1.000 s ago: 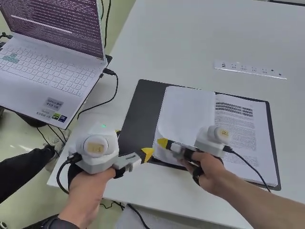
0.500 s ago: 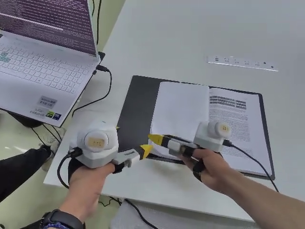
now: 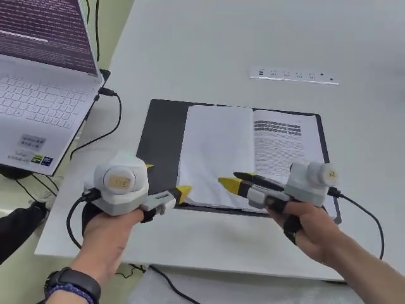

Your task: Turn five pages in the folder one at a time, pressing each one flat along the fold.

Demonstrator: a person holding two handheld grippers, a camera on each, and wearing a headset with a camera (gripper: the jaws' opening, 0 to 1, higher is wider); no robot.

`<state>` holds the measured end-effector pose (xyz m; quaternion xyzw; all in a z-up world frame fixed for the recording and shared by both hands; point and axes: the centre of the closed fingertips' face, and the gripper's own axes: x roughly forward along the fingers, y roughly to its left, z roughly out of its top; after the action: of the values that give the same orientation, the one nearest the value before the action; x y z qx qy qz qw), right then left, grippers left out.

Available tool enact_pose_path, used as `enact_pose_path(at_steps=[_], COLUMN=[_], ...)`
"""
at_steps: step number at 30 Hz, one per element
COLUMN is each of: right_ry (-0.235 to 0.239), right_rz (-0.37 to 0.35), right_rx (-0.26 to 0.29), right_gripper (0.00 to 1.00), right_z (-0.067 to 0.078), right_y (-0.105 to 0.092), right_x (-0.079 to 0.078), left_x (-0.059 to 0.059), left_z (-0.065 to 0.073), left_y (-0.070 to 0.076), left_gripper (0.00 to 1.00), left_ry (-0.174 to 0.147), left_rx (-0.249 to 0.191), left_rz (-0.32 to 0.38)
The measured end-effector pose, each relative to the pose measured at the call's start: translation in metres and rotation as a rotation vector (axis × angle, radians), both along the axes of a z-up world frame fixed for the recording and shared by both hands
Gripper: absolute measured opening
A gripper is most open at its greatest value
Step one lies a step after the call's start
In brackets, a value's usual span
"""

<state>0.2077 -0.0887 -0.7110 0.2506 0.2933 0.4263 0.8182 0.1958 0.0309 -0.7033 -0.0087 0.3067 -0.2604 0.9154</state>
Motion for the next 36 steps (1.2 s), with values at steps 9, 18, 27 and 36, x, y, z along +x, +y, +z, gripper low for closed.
enact_pose_path(at_steps=[9,18,27,36], right_ry=[-0.016,0.009,0.03,0.003], right_rz=[-0.028,-0.068,-0.088,-0.059], right_rx=[-0.049,-0.057,-0.053,-0.074], right_gripper=[0.43,0.4,0.38,0.32], right_z=[0.001,-0.008,-0.013,-0.014], right_y=[-0.03,-0.047,-0.05,-0.045], right_x=[-0.016,-0.029,-0.027,-0.017], left_x=[0.008,0.013,0.004,-0.004], left_z=[-0.016,-0.041,-0.075,-0.087], left_y=[-0.017,-0.03,-0.023,-0.022], left_gripper=[0.39,0.13,0.0,0.0], left_ry=[0.02,0.056,0.124,0.168], left_rx=[0.006,-0.009,0.023,0.096], left_rz=[-0.049,-0.093,-0.077,-0.097])
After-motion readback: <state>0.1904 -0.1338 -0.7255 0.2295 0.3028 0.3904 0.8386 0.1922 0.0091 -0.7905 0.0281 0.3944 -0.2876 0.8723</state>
